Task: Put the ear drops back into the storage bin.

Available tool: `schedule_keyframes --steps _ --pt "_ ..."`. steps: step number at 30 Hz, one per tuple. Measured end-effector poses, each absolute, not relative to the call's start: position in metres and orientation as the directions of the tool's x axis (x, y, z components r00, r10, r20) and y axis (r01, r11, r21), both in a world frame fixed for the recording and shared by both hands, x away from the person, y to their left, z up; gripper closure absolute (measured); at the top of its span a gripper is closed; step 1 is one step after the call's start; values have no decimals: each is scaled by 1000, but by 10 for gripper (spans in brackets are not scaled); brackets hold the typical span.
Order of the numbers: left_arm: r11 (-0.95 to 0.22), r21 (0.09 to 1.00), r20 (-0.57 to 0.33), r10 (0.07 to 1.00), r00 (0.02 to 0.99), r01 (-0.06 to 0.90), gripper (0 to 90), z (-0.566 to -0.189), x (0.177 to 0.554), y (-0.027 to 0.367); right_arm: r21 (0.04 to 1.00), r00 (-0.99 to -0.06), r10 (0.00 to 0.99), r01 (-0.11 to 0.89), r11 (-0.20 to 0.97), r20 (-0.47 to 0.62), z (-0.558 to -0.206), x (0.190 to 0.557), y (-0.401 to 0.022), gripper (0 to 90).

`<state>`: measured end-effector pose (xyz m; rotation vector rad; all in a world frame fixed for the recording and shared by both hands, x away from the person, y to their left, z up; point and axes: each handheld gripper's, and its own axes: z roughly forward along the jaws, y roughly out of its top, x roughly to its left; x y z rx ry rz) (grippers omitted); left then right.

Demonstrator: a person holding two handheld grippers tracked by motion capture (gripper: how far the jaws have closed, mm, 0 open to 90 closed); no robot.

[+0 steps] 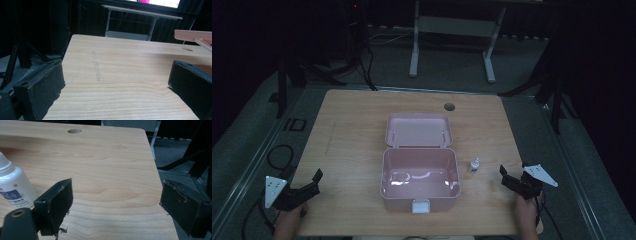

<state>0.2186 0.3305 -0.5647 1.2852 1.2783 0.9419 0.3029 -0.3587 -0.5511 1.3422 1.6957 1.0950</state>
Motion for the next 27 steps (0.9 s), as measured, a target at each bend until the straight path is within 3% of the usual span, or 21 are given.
schedule_keyframes --steps 9,17,27 --pt "115 980 -136 983 123 163 5 -565 219 331 896 -242 970 425 131 -26 -552 308 -358 107" --pt "116 980 -137 983 122 163 4 -565 219 331 860 -300 953 497 118 43 -546 316 -362 127" --pt "117 980 -138 983 123 163 4 -565 219 331 707 -385 922 658 257 24 -535 326 -355 127"
